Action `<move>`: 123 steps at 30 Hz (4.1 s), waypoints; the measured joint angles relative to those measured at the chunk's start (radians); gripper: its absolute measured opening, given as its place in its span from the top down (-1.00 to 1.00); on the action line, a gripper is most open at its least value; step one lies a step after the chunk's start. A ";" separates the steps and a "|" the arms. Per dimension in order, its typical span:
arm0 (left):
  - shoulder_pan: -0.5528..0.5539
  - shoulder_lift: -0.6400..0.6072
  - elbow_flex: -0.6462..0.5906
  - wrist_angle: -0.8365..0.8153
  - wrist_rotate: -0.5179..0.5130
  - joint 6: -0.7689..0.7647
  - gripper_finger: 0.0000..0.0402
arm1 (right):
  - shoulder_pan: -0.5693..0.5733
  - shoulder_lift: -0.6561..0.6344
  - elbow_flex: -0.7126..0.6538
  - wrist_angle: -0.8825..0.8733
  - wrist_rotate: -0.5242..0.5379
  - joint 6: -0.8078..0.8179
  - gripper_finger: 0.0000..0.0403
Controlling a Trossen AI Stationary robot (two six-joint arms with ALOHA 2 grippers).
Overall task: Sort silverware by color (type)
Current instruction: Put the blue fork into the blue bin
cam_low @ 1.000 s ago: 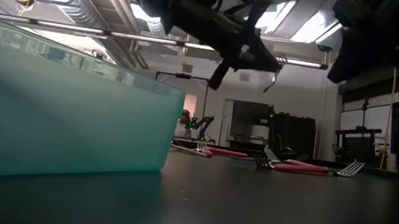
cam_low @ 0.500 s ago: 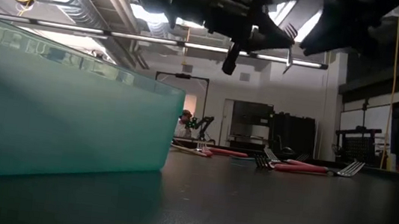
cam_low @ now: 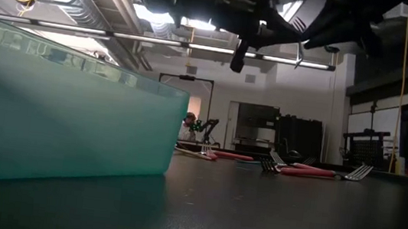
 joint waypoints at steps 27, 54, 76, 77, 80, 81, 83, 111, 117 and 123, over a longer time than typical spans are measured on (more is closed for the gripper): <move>-0.016 0.000 0.001 0.044 -0.017 0.001 0.97 | 0.000 0.061 0.001 0.066 0.050 0.000 0.70; -0.022 0.000 0.001 0.024 -0.016 0.028 0.97 | 0.000 0.064 0.001 0.045 0.025 -0.030 0.96; -0.022 -0.002 0.003 0.026 -0.017 0.044 0.97 | 0.000 0.014 0.000 0.035 -0.016 -0.079 1.00; -0.022 -0.002 0.003 0.025 -0.018 0.044 0.97 | 0.000 0.012 0.000 0.035 -0.021 -0.079 1.00; -0.022 -0.002 0.003 0.030 -0.015 0.044 0.97 | 0.000 0.006 0.000 0.024 -0.032 -0.080 1.00; -0.022 -0.002 0.003 0.034 -0.008 0.044 0.97 | 0.000 0.006 0.000 0.023 -0.031 -0.080 1.00; -0.021 -0.001 0.003 0.046 0.008 0.044 0.97 | 0.000 0.002 0.000 0.019 -0.031 -0.080 1.00; -0.010 -0.001 0.000 -0.018 0.035 0.183 0.64 | 0.203 -0.178 0.000 -0.262 -0.213 0.386 1.00; -0.004 0.000 0.000 -0.080 0.027 0.236 0.64 | 0.507 -0.163 0.000 -0.311 -0.029 0.828 1.00; -0.003 0.000 0.000 -0.080 0.024 0.237 0.64 | 0.709 -0.052 0.000 -0.346 0.009 1.177 1.00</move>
